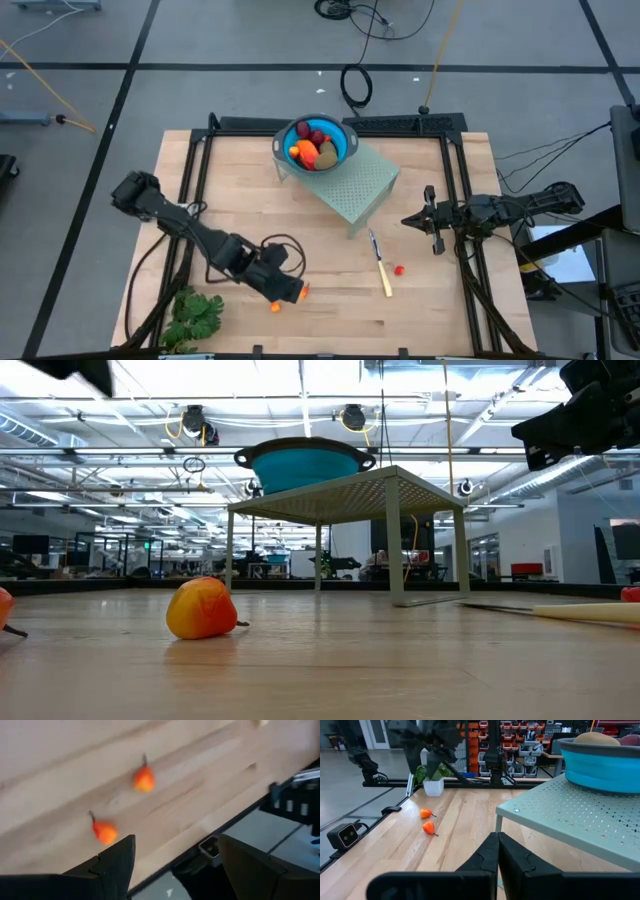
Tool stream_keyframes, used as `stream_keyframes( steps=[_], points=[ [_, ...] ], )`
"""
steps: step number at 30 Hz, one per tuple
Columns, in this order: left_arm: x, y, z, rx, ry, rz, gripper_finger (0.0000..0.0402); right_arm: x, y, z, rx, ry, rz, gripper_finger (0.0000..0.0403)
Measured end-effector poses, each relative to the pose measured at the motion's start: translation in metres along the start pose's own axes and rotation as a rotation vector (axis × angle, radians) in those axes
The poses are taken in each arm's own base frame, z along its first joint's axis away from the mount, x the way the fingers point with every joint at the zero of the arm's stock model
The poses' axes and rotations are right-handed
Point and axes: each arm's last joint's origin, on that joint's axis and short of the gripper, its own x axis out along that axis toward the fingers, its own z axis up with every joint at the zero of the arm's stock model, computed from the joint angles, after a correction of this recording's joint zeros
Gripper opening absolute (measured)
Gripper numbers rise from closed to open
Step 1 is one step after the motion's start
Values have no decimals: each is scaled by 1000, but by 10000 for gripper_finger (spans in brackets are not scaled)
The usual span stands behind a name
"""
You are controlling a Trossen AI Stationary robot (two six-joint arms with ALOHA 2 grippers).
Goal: Pick & Place Fruit
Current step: Put the pear into the blue strainer bowl on the shelf
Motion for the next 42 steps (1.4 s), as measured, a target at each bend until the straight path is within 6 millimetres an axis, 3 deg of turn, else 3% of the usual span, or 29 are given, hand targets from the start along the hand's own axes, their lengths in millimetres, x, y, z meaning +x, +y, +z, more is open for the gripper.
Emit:
stream_keyframes(
  steps=[19,33,42],
  points=[
    [61,20,-43,-214,55,245,282,0,0,-5,-8,53,0,0],
    [104,33,-44,-307,27,382,282,0,0,-5,-8,50,0,0],
    [114,37,-42,-314,14,421,282,0,0,-5,-8,51,-1,0]
  ],
)
